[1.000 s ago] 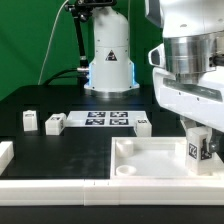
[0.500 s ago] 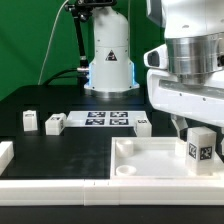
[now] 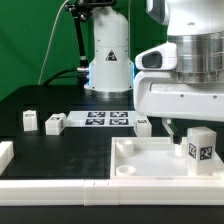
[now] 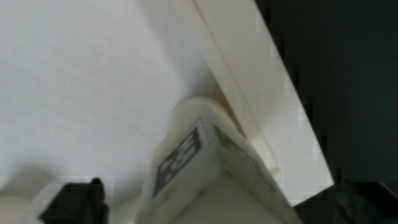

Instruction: Assemble one leg

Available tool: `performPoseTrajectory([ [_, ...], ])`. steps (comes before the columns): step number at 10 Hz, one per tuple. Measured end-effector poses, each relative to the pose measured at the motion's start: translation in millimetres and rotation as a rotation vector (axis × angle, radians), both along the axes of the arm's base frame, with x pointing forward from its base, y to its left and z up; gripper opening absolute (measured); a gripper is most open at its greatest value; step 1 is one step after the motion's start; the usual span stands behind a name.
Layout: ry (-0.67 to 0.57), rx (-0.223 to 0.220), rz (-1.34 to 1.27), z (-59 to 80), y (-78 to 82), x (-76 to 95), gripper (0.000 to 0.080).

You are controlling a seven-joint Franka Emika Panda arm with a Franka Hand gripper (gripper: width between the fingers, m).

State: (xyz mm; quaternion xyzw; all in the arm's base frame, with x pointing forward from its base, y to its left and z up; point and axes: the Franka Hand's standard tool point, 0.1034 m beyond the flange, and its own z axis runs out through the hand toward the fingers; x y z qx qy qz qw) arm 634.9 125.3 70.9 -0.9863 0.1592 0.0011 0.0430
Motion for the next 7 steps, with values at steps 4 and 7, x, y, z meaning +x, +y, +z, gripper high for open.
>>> performPoseTrajectory([
  [4,-0.034,-0.017,0.460,-3.4,-13.4,1.2,0.0649],
  [7,-0.042,-0.018,0.560,-3.7,-14.3,1.1,0.0527],
])
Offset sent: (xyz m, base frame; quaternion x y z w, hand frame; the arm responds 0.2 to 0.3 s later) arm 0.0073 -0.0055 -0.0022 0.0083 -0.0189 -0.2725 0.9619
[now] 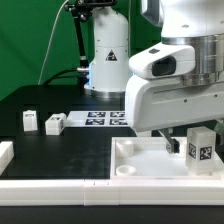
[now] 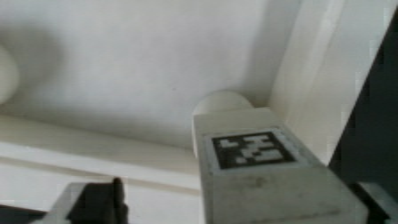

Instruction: Assemble one leg

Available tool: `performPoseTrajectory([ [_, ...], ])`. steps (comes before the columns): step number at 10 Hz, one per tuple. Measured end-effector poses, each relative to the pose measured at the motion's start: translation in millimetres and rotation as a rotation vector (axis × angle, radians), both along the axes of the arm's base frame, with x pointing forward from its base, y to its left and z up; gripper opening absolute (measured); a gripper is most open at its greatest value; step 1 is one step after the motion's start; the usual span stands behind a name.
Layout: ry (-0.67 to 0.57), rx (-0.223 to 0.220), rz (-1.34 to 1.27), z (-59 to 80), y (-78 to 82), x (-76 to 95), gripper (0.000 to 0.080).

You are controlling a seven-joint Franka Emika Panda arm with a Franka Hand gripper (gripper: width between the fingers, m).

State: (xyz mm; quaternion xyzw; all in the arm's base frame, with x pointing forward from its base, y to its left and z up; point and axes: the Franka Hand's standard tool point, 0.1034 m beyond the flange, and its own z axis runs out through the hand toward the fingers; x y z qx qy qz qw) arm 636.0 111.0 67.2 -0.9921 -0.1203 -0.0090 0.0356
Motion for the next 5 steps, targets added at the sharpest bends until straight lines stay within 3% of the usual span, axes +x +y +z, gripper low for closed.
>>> performPoseTrajectory([
  [1,0.000,0.000,0.000,0.0,0.0,0.0,0.0392],
  [2,0.002,0.002,-0.026,0.0,0.3,0.0,0.0392],
  [3,0.002,0.002,-0.030,0.0,0.3,-0.1,0.0290],
  [5,0.021,0.009,-0.253,-0.5,1.3,-0.8,0.0290],
])
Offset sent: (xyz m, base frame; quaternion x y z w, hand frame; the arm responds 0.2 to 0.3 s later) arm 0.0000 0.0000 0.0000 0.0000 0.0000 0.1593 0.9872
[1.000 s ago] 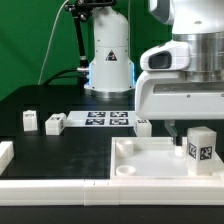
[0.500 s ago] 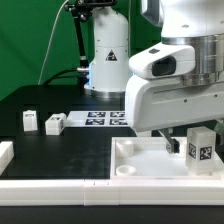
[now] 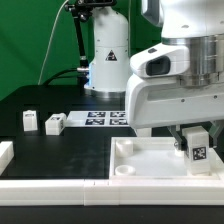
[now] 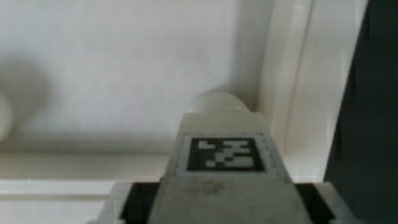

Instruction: Assemble one leg

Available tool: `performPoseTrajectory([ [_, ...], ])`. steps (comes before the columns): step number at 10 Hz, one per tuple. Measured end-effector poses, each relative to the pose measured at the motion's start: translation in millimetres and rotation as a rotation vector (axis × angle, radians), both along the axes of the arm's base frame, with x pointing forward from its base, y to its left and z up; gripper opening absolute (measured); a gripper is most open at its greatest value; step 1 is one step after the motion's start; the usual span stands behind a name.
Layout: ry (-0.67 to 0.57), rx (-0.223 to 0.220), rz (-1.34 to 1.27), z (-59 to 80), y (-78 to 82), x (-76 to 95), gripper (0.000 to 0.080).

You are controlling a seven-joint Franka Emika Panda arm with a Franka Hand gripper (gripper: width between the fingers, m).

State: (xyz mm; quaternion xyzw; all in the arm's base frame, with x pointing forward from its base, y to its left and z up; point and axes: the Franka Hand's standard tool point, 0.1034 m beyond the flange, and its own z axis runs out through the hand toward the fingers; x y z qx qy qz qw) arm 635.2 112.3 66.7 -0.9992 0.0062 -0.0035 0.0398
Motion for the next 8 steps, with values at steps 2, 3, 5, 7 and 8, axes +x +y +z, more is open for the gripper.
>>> performPoseTrajectory([
  [2,0.019,0.020,-0.303,-1.7,3.0,-1.9,0.0290],
  [3,0.032,0.032,-0.469,-2.3,4.7,-3.2,0.0290],
  [5,0.058,0.038,-0.708,-3.0,8.9,-4.8,0.0290],
  [7,0.073,0.039,-0.937,-3.0,11.7,-4.6,0.0290],
  [8,0.077,0.040,-1.007,-2.9,11.9,-4.3,0.0290],
])
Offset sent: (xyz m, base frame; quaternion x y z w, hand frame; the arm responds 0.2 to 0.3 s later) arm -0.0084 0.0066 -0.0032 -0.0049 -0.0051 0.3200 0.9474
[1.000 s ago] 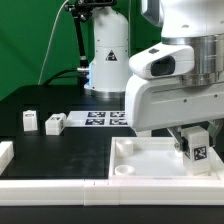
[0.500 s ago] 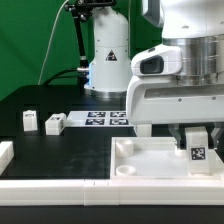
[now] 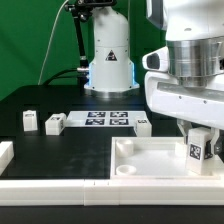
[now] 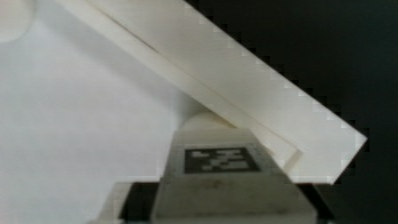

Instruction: Assemble one leg

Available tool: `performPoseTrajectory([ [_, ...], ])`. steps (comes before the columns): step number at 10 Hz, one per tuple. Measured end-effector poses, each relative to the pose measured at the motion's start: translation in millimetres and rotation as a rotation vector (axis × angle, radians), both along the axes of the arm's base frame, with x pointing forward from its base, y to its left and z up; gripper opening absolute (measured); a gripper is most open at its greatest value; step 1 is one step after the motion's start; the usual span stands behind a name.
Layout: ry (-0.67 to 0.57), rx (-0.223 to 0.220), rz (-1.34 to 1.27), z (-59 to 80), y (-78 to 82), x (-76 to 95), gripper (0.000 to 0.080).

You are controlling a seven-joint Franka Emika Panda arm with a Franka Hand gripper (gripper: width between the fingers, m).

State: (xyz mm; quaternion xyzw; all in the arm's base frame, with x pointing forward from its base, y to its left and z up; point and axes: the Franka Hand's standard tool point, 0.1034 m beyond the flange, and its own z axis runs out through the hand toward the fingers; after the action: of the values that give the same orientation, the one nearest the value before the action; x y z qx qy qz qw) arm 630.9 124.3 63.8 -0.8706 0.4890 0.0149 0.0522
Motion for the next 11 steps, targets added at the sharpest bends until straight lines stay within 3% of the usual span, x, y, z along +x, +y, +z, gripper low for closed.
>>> performPoseTrajectory([
  [3,0.018,0.014,-0.171,-0.2,0.5,0.1,0.0315],
  [5,0.011,0.012,-0.103,-0.4,1.0,-0.1,0.0576],
  [6,0.008,0.011,-0.070,-0.2,0.0,0.2,0.0576],
  [7,-0.007,0.004,0.064,-0.2,-2.3,0.6,0.0634],
  [11,-0.061,-0.011,0.551,0.0,-6.2,1.6,0.0649],
])
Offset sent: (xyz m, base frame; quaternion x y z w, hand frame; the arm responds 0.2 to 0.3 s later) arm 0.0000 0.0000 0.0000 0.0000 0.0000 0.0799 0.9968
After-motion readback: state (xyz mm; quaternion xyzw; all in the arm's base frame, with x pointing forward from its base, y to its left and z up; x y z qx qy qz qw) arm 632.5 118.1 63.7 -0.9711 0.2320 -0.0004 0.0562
